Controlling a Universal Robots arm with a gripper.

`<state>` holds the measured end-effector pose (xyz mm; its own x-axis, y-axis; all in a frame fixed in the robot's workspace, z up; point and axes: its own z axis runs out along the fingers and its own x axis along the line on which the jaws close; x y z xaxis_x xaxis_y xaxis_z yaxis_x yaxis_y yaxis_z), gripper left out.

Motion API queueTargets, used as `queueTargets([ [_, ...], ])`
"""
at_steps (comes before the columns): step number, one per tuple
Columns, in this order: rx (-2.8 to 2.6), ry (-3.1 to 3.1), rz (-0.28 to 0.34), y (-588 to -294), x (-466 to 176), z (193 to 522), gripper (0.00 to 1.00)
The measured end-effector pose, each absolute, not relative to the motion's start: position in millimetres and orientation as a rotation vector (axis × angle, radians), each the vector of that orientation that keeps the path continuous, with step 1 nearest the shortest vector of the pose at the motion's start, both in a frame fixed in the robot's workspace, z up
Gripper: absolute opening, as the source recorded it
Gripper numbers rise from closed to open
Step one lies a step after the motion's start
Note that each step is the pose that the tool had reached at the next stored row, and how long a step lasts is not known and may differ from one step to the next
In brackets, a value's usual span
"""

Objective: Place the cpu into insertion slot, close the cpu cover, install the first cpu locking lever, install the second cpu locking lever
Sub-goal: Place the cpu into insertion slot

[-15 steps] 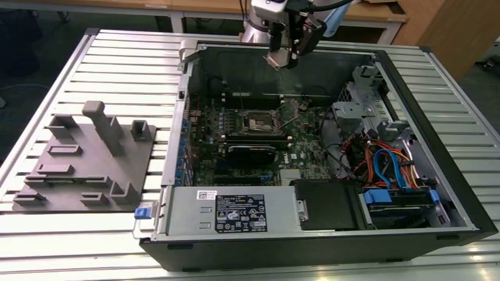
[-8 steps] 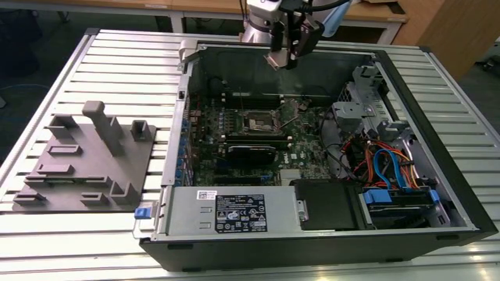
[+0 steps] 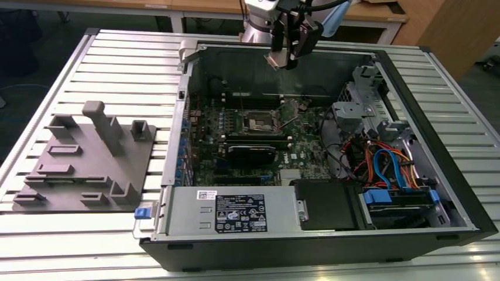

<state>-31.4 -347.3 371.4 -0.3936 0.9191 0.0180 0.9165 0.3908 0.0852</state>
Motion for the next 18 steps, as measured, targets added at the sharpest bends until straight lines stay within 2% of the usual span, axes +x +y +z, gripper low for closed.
queueTargets([
  [18,1.762,2.558,0.125,-347.3,-31.4,371.2,0.54],
])
